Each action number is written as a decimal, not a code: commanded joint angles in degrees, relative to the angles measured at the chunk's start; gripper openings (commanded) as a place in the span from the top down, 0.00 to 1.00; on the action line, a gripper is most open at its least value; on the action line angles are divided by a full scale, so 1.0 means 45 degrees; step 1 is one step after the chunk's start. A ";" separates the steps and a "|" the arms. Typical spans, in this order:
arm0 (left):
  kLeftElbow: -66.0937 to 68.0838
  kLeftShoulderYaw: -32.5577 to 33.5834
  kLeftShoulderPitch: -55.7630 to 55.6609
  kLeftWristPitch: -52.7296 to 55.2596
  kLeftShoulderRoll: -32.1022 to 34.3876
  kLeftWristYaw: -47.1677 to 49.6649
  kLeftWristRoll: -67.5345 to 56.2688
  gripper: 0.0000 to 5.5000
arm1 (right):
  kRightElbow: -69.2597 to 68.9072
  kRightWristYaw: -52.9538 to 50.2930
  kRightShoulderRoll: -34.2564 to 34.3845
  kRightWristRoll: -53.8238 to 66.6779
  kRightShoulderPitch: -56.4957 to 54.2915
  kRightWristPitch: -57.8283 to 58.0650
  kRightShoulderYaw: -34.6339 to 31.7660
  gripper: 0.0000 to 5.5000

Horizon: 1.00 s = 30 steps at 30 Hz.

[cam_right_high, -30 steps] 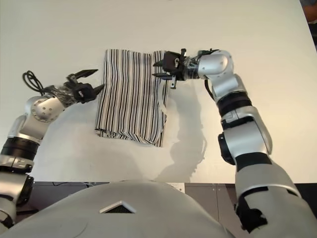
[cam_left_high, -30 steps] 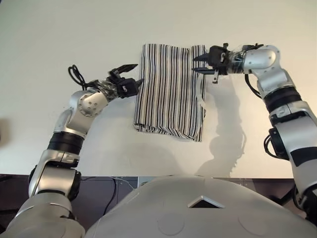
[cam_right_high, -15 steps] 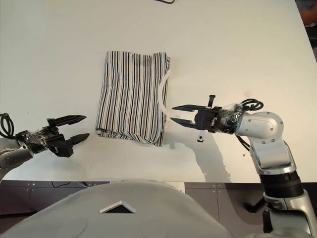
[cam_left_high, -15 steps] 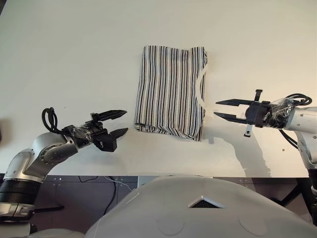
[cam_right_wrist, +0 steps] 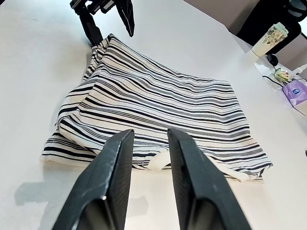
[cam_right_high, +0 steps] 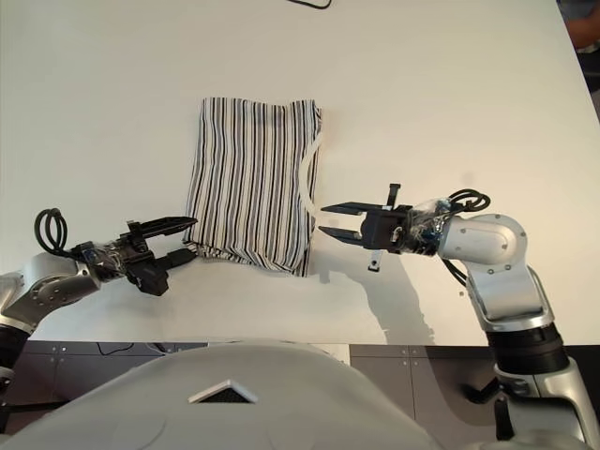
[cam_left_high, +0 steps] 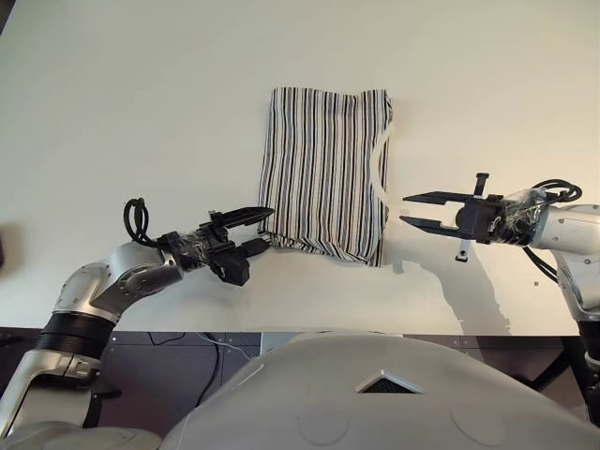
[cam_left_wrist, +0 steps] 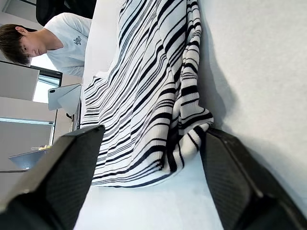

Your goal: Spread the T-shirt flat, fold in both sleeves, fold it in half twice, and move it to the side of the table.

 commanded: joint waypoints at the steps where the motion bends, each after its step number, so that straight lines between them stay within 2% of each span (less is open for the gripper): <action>1: 0.1327 -0.0699 0.0102 0.0659 0.0036 -0.0858 0.0391 0.48 | -0.0110 0.0025 -0.0016 -0.0462 0.0150 -0.0470 0.0262 0.77; 11: 0.1153 -0.1724 0.0085 0.0479 0.0230 -0.1795 -0.0285 0.75 | 0.0047 0.0174 -0.0353 -0.1099 0.0510 -0.1953 0.0403 0.77; 15: 0.0797 -0.1730 0.0642 0.1166 0.0257 -0.2650 -0.2320 0.84 | 0.0502 -0.0061 -0.0738 -0.2311 0.1325 -0.4421 0.0421 0.77; 20: -0.0145 -0.1738 0.0988 0.1809 0.0383 -0.3569 -0.3360 0.94 | 0.2023 -0.0840 -0.0783 -0.4404 0.1653 -0.6831 0.0823 0.60; 22: -0.0563 -0.1750 0.1132 0.1867 0.0492 -0.3890 -0.3422 0.96 | 0.2240 -0.1277 -0.0443 -0.5221 0.1689 -0.6877 0.1143 0.55; 30: -0.1247 -0.1609 0.1089 0.1988 0.0769 -0.4633 -0.3546 0.97 | 0.2579 -0.2599 0.0471 -0.6745 0.0836 -0.5718 0.1941 0.55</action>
